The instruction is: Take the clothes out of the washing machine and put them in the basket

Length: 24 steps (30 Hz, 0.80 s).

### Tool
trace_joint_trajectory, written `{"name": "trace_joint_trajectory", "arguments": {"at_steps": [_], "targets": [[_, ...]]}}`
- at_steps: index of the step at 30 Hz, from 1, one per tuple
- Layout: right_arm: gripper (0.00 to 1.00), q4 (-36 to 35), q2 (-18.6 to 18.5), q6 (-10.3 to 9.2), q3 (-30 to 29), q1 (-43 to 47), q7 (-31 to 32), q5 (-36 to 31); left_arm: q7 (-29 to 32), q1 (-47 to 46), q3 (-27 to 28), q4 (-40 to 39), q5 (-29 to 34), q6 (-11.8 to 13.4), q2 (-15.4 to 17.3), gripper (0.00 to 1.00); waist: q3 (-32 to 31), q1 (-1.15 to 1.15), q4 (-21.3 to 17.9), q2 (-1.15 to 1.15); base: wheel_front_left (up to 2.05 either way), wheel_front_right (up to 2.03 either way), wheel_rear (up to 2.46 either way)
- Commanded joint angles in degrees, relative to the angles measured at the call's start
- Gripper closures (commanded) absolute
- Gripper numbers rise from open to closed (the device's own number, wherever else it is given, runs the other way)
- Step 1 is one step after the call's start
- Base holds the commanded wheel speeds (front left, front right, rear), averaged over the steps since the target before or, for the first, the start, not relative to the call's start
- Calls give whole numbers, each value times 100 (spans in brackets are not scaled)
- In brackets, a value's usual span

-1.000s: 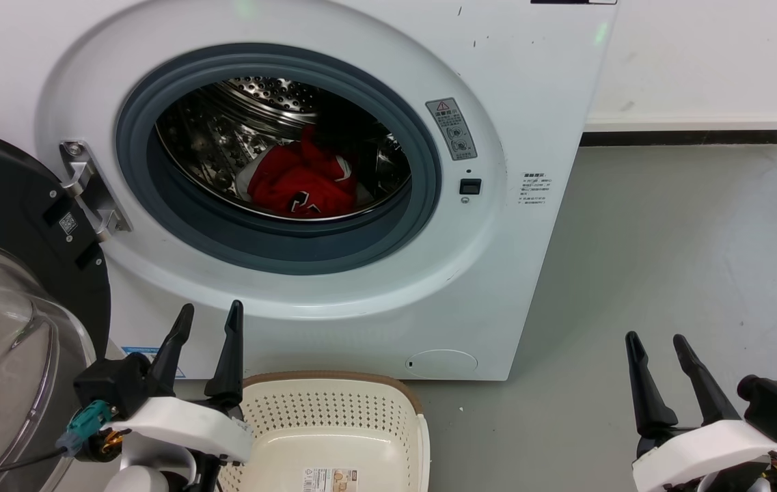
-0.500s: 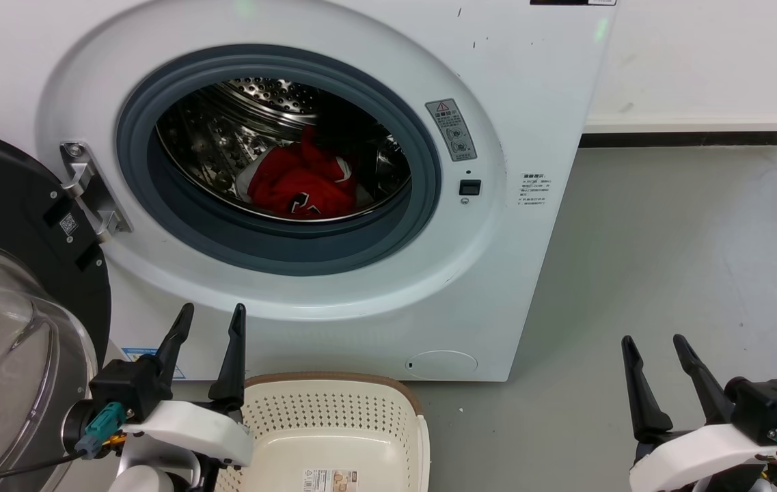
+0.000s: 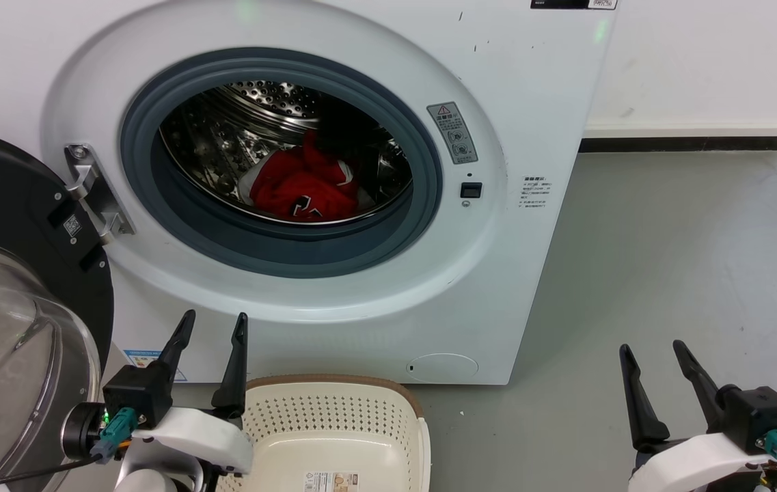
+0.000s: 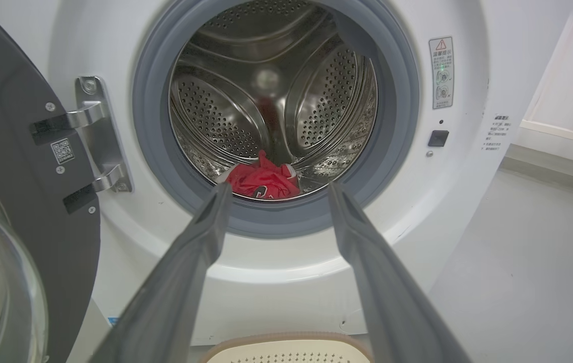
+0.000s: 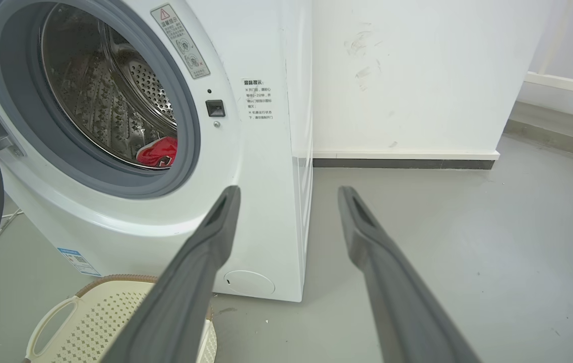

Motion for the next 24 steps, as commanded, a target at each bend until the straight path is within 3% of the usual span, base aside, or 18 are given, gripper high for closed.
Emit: {"name": "trace_joint_trajectory", "arguments": {"at_steps": [1, 16, 24], "targets": [[0, -57, -6, -2, -2, 74, -28, -144, -50, -56, 31, 30, 111, 34, -3, 0, -1, 0, 1, 0, 0, 0, 0], [0, -117, -5, -3, -42, 129, -134, -690, -203, -34, 186, 163, 569, 113, -65, 0, 8, 0, -15, 0, 0, 0, 0], [0, -47, -4, -3, -56, 78, -158, -637, -190, 9, 242, 200, 502, 122, -109, 0, 20, 0, -9, 0, 0, 0, 0]]}}
